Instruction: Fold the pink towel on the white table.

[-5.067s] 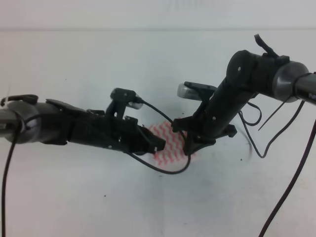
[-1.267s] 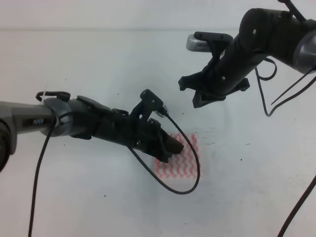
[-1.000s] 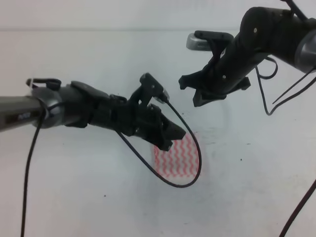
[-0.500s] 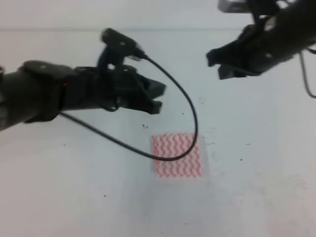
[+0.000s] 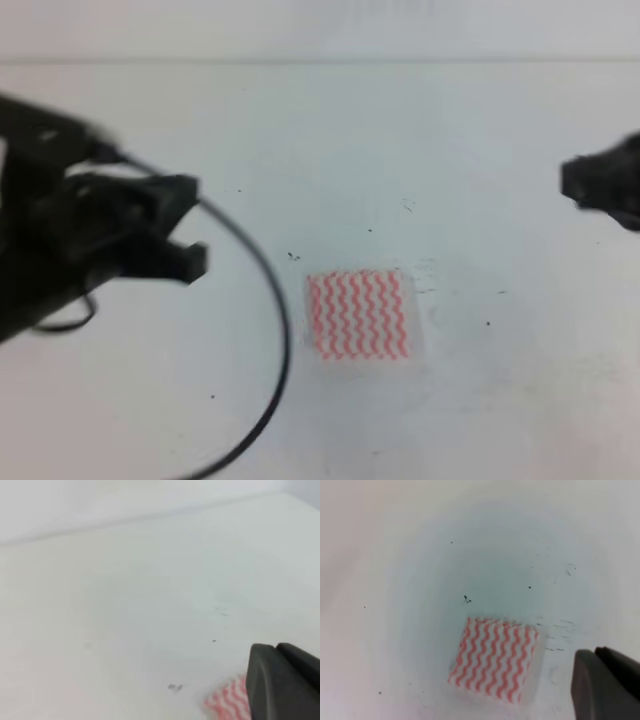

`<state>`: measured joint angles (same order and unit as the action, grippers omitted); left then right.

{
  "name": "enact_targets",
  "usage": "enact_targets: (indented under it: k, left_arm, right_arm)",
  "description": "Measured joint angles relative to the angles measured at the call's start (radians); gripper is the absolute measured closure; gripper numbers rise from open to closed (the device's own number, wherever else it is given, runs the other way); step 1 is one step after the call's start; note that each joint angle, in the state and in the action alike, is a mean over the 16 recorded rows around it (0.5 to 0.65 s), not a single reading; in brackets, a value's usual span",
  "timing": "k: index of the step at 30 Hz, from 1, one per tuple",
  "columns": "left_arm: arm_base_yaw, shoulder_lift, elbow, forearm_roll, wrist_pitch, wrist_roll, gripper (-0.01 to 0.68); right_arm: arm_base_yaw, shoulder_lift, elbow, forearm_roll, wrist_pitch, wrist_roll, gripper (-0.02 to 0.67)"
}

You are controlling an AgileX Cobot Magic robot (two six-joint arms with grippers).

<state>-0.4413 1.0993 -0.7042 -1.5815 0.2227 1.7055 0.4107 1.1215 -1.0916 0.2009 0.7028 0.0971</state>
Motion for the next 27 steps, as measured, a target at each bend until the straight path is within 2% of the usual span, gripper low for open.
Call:
enact_targets:
  k: [15,21,27]
  left_arm:
    - [0.0,-0.621,0.409,-0.073,-0.131,0.01,0.676]
    - [0.0,-0.839,0.563,-0.08,-0.204,0.009,0.678]
    - [0.0,-0.964,0.668,-0.089,-0.307,0.009,0.678]
  right_arm:
    - [0.0,-0.554,0.539,-0.008,-0.272,0.006,0.667]
    - [-0.001,-0.698,0.687,0.0,-0.38,0.005,0.667]
    - [-0.001,-0.758,0.783,0.007,-0.461,0.004,0.667]
